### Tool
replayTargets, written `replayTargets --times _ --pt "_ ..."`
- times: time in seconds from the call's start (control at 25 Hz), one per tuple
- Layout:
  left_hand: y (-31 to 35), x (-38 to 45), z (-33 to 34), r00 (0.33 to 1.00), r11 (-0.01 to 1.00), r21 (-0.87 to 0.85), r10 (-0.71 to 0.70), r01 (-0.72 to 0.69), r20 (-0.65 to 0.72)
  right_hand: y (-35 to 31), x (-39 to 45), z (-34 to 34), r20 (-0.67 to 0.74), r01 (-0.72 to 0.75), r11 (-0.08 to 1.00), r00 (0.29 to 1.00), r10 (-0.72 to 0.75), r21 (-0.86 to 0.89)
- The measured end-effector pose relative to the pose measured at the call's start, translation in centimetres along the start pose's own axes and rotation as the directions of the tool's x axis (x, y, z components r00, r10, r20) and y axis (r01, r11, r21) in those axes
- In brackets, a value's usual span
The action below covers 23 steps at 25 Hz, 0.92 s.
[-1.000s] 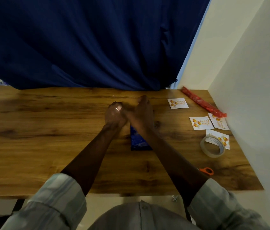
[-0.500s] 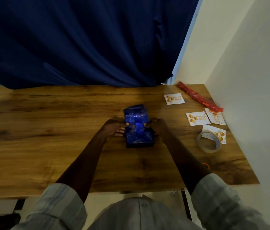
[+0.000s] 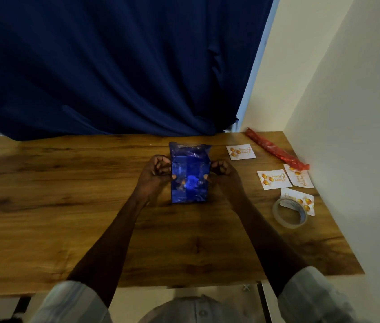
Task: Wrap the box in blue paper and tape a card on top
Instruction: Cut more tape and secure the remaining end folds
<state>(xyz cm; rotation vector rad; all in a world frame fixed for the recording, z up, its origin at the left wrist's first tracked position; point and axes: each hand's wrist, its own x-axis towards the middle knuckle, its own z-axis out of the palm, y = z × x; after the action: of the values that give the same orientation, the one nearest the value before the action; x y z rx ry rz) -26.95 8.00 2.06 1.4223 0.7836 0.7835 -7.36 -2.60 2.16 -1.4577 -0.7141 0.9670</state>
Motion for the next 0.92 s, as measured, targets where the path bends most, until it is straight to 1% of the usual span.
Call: replayTargets --times 0.08,0.32,0.52,0.6,0.64,0.68,0.72,0.76,0.8,0.84,0.92 --pt "0.1 -0.1 -0.1 1.0 0.999 0.038 0.02 -0.021 0.017 -0.6 -0.3 0.0 0.013 0.035 0.999 0.999 -0.036 0.037" --pt "0.0 -0.3 -0.4 0.997 0.994 0.074 0.074 -0.075 0.01 -1.2 -1.0 0.1 0.06 0.05 0.991 0.997 -0.057 0.121" --pt "0.4 -0.5 -0.4 0.997 0.993 0.087 0.076 -0.079 0.029 -1.7 -1.1 0.6 0.083 0.103 0.986 0.99 -0.115 0.132" --pt "0.3 -0.5 -0.6 0.996 0.992 0.094 0.079 -0.082 0.035 -2.2 -1.2 0.8 0.057 0.119 0.973 0.99 -0.133 0.199" --pt "0.2 -0.6 -0.8 0.996 0.991 0.103 0.078 -0.082 0.035 -2.5 -1.1 0.9 0.015 0.117 0.967 0.992 -0.124 0.227" --pt "0.2 -0.6 -0.8 0.996 0.99 0.113 0.08 -0.083 0.034 -2.9 -1.2 1.1 -0.049 0.12 0.97 0.993 -0.112 0.213" --pt "0.2 -0.7 -0.9 0.996 0.989 0.119 0.082 -0.085 0.029 -3.5 -1.1 1.2 -0.14 0.122 0.983 0.985 -0.103 0.135" --pt "0.3 -0.8 -0.9 0.996 0.989 0.122 0.086 -0.089 0.026 -4.1 -0.9 1.4 -0.223 0.109 0.994 0.969 -0.103 0.014" --pt "0.3 -0.8 -0.9 0.995 0.987 0.129 0.093 -0.095 0.023 -4.7 -0.5 1.6 -0.269 0.071 0.988 0.958 -0.105 -0.134" --pt "0.3 -0.9 -0.9 0.995 0.985 0.141 0.101 -0.103 0.022 -5.4 -0.1 1.8 -0.269 0.018 0.956 0.958 -0.101 -0.292" --pt "0.3 -0.9 -0.9 0.992 0.975 0.183 0.123 -0.127 0.034 -6.8 0.4 2.7 -0.203 -0.033 0.815 0.973 -0.105 -0.579"
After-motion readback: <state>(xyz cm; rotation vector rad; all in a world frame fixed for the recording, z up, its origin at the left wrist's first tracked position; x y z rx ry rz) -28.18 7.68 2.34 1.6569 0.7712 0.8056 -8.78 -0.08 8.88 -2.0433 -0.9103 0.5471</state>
